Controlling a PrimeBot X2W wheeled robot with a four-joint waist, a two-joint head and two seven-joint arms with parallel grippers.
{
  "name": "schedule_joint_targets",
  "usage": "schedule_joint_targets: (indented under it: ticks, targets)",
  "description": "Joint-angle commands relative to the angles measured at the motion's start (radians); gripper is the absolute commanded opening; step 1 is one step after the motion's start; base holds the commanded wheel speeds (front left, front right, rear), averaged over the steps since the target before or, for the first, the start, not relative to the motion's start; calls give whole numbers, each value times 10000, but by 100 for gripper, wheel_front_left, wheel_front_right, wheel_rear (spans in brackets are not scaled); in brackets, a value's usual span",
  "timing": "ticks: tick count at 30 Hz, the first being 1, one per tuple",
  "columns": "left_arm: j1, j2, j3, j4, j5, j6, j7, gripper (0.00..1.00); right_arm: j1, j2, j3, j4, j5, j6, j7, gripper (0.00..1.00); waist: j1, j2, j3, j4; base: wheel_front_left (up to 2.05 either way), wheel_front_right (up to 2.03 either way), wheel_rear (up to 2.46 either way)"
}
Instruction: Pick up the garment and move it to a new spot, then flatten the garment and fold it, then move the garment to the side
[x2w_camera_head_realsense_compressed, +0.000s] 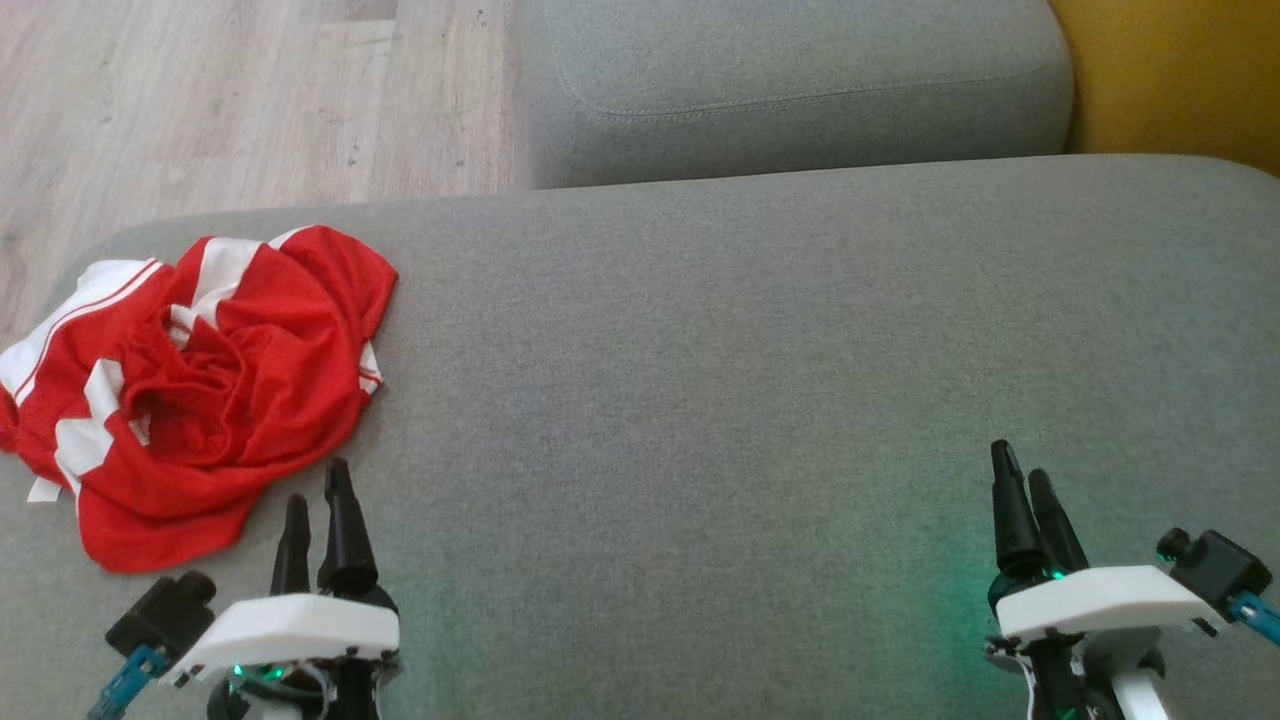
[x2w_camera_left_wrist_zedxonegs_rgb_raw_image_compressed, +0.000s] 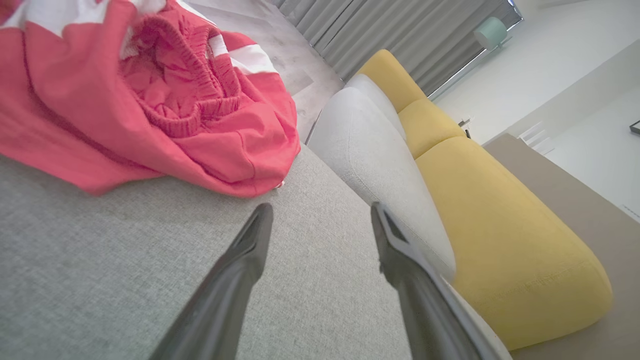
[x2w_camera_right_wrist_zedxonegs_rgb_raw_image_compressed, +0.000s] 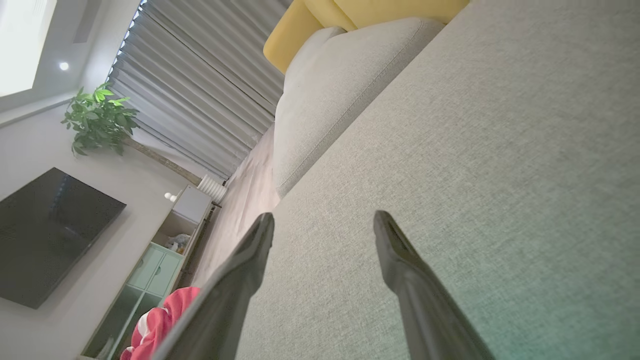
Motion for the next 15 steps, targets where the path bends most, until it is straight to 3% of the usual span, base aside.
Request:
schedule_joint_targets:
  ticks: [1, 15]
  targets:
    - [-484, 73, 108, -447, 364, 33, -157, 100, -531, -75, 136, -370, -388, -4, -155, 100, -1, 0, -8, -13, 0, 0, 0]
    - [-611, 76, 10, -508, 2110, 89, -568, 100, -700, -74, 512, -317, -2083, -4, -568, 100, -1, 0, -87, -83, 0, 0, 0]
